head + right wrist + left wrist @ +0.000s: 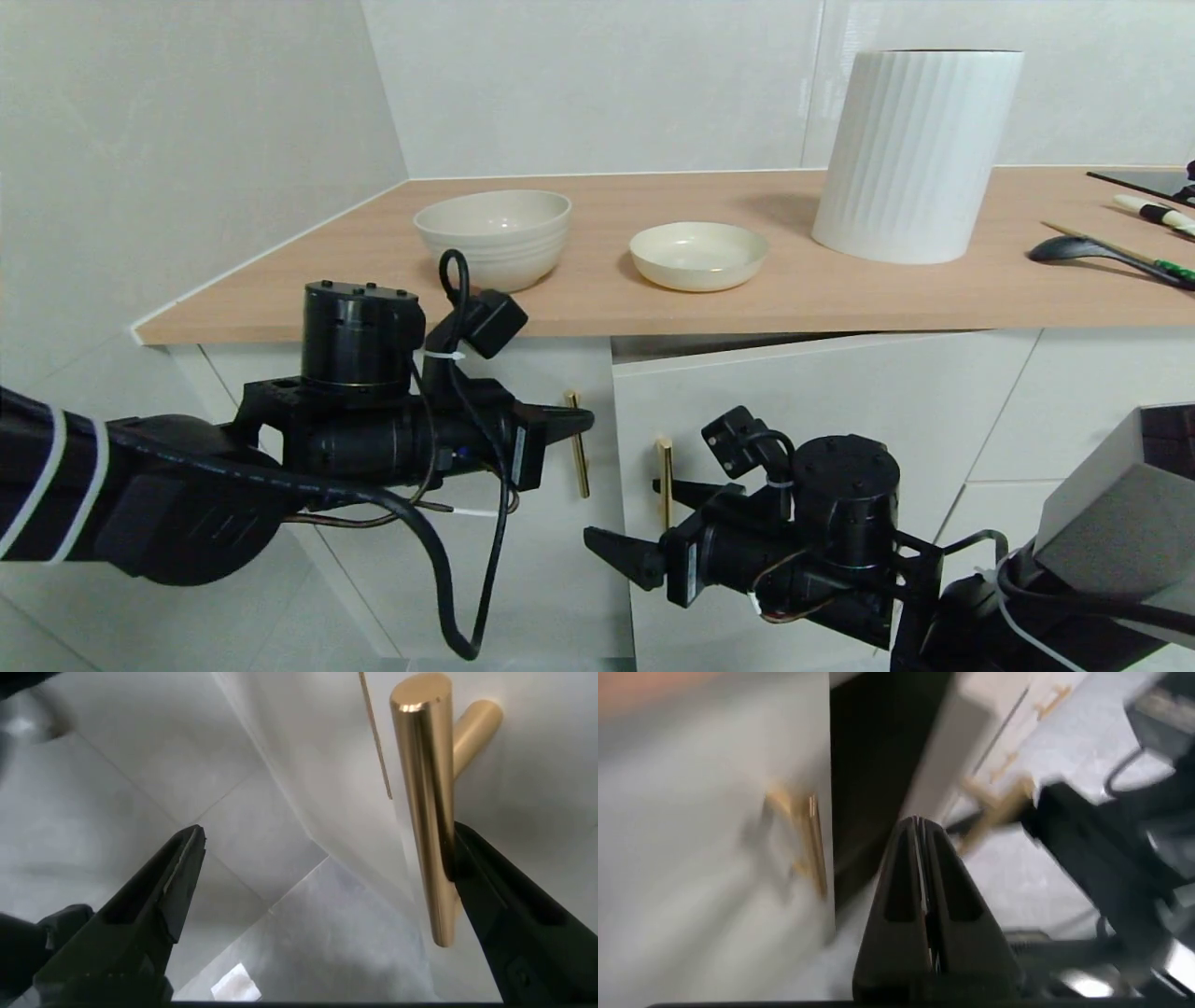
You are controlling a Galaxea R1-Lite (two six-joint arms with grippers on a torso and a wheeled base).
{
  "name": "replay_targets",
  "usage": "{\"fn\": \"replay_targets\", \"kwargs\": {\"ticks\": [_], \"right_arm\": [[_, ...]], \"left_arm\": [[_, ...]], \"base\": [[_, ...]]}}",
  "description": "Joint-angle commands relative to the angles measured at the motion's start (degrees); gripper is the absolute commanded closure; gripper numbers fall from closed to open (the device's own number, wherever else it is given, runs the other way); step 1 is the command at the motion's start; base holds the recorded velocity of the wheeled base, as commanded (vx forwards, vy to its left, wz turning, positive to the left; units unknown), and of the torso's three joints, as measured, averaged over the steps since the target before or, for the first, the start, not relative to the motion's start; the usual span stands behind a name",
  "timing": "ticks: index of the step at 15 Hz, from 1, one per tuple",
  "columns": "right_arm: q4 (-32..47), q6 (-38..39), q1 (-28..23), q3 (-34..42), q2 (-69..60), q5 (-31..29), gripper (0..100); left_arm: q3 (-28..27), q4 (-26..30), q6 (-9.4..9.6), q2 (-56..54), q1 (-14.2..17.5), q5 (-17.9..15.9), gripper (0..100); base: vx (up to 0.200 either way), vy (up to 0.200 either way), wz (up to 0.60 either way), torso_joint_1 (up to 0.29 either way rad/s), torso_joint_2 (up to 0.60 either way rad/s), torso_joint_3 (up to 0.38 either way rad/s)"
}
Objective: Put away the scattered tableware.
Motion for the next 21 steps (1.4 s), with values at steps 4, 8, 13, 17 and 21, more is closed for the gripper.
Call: {"fn": "replay_targets", "kwargs": {"ticks": [4,8,13,17,21], "right_arm": [[-2.4,0.1,2.5,1.6,1.0,0.7,0],[-3.2,0.1,2.5,2.1,1.2,0.8,0],[-3.3,0.1,2.4,2.0,1.3,0.8,0],[-3.4,0.1,2.4,1.8,1.8,0.7,0],[-5.5,0.1,0.1,1.9,1.6,0.4,0]], "left_arm": [[-2.4,-0.9,-0.04,5.4,-1.3,0.3,100],[-4.3,-1.0,0.05,7.2,-1.3,0.5,100],[-6.2,-3.1,0.05,9.1,-2.3,0.5,100],[-6.9,-3.5,0.05,10.1,-3.0,0.3,100],[-7.1,-3.7,-0.04,10.1,-3.6,0.2,100]], "base": [[0.000,0.000,0.00,0.000,0.00,0.000],[0.000,0.000,0.00,0.000,0.00,0.000],[0.000,0.000,0.00,0.000,0.00,0.000],[0.000,0.000,0.00,0.000,0.00,0.000],[0.000,0.000,0.00,0.000,0.00,0.000]]}}
